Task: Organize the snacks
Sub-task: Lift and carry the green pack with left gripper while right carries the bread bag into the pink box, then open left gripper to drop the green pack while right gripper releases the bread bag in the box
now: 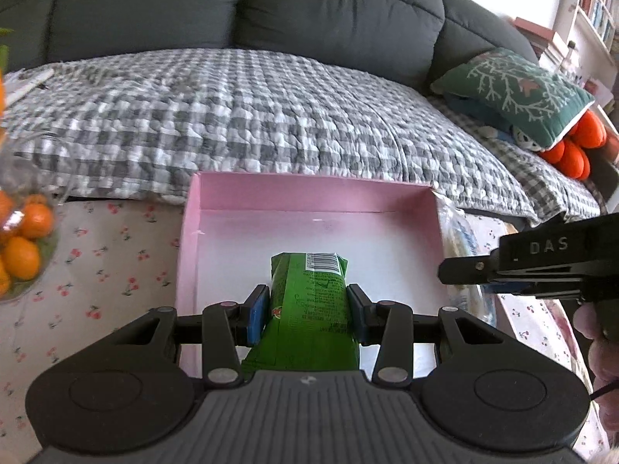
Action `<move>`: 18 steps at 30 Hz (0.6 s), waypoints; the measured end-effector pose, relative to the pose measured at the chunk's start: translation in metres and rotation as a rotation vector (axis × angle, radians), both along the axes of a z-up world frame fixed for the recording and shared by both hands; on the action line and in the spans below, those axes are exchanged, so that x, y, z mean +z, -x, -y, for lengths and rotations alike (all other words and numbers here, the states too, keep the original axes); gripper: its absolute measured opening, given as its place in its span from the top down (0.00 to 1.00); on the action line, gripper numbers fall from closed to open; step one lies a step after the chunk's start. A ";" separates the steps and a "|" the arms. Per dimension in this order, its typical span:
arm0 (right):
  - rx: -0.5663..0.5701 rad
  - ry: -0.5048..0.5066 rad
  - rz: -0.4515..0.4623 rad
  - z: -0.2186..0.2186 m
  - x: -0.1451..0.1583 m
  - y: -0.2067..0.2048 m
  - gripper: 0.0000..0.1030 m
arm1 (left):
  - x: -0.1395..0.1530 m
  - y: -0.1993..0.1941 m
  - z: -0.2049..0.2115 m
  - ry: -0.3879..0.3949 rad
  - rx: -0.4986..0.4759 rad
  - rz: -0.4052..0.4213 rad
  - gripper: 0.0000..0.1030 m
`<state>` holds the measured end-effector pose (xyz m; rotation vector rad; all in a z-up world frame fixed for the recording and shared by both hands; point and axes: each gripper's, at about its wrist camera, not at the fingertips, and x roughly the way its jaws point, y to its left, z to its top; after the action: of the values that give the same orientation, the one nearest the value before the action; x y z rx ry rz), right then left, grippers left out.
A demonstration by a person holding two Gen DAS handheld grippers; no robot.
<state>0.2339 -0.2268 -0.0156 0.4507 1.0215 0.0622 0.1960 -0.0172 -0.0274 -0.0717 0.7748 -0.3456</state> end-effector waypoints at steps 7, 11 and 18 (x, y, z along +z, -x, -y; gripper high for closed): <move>0.021 0.038 -0.039 -0.002 -0.018 -0.010 0.72 | -0.012 -0.009 0.012 0.016 -0.035 -0.042 0.62; 0.021 0.040 -0.054 0.001 -0.021 -0.012 0.70 | -0.012 -0.007 0.016 0.039 -0.058 -0.046 0.62; -0.004 0.026 -0.051 0.008 -0.014 -0.010 0.60 | -0.009 -0.004 0.020 0.106 -0.110 -0.058 0.58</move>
<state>0.2436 -0.2344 -0.0299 0.4321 1.0705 0.0338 0.1996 -0.0368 -0.0367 -0.1394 0.8193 -0.4903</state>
